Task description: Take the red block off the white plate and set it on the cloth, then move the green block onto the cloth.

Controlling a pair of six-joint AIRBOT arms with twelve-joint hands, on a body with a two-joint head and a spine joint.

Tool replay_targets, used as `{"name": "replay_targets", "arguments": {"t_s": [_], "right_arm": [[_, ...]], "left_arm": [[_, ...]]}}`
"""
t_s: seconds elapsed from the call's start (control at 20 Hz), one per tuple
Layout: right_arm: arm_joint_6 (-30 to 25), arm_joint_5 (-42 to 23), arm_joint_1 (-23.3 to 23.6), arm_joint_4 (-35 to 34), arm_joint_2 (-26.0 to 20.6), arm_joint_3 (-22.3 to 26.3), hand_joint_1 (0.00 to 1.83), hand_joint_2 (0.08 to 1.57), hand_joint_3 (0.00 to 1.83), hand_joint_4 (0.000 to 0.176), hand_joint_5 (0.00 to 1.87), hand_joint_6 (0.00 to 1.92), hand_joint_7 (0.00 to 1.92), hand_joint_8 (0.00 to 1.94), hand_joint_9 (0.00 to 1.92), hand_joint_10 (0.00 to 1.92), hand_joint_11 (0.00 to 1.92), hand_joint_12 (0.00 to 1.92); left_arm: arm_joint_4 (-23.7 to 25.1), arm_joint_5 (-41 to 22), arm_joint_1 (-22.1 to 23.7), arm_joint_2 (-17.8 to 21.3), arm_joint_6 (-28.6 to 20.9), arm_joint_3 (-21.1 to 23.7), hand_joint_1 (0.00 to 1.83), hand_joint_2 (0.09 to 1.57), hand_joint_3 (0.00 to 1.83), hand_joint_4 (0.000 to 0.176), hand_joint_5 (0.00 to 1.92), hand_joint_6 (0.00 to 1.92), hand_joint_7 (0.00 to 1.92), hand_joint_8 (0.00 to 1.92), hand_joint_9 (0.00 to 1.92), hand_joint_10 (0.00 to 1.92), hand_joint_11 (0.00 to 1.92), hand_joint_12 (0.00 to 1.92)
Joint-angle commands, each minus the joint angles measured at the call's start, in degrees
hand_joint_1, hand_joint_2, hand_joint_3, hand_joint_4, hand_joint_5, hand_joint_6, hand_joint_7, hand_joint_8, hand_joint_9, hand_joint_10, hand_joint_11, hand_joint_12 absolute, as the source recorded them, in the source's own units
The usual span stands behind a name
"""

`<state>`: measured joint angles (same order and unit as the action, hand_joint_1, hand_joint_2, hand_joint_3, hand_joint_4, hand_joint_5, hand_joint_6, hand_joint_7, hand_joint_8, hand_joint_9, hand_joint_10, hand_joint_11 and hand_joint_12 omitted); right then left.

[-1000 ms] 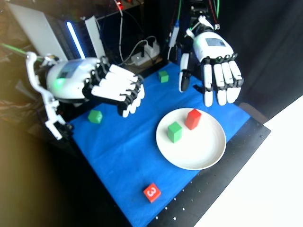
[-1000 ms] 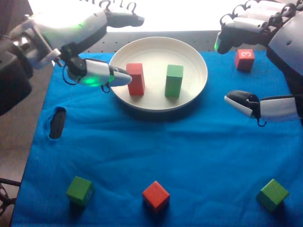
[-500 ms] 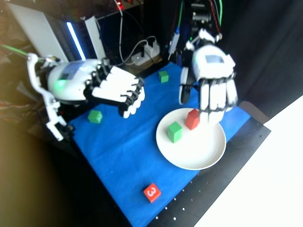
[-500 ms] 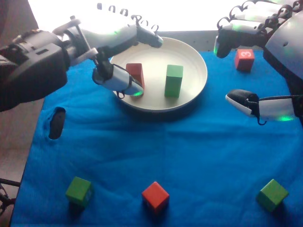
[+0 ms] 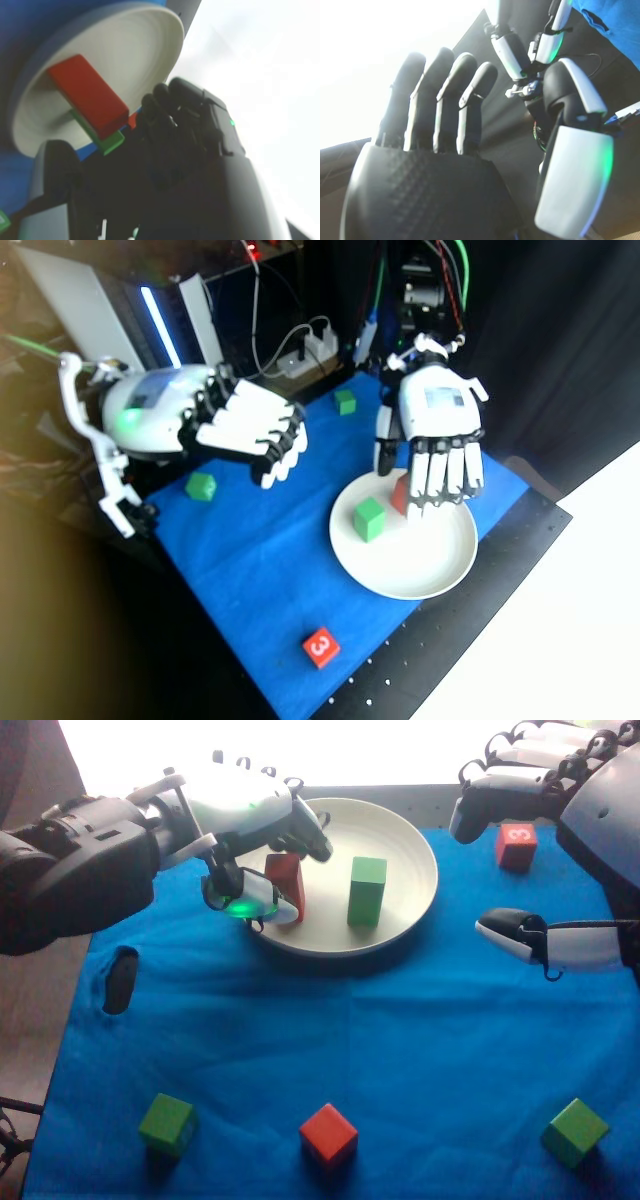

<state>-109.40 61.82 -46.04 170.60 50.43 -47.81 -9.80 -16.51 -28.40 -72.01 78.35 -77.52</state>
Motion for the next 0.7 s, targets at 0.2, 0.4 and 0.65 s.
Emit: {"name": "replay_targets", "arguments": {"t_s": [0.2, 0.4, 0.65], "right_arm": [[0.0, 7.1, 0.3, 2.0, 0.0, -0.1, 1.04, 0.73, 0.46, 0.000, 0.68, 0.86, 0.60, 1.11, 0.52, 1.31, 0.33, 1.73], [0.0, 7.1, 0.3, 2.0, 0.0, -0.1, 1.08, 0.73, 0.44, 0.000, 0.69, 0.84, 0.59, 1.16, 0.51, 1.37, 0.36, 1.77], [0.0, 7.1, 0.3, 2.0, 0.0, -0.1, 1.10, 0.69, 0.47, 0.000, 0.70, 0.85, 0.58, 1.20, 0.50, 1.41, 0.35, 1.79]], "left_arm": [[-1.1, -5.7, -0.2, -0.9, 0.0, -1.4, 1.33, 1.20, 0.00, 0.000, 0.68, 1.13, 0.88, 1.23, 0.85, 1.43, 0.54, 1.77], [-2.2, -5.8, -0.6, -1.3, 0.0, -2.1, 1.22, 1.23, 0.00, 0.000, 0.73, 1.11, 0.83, 1.53, 0.86, 1.58, 0.76, 1.88], [-2.9, -6.7, -0.6, -1.1, 0.0, -2.2, 1.25, 1.21, 0.01, 0.000, 0.76, 1.09, 0.82, 1.48, 0.83, 1.62, 0.70, 1.91]]}}
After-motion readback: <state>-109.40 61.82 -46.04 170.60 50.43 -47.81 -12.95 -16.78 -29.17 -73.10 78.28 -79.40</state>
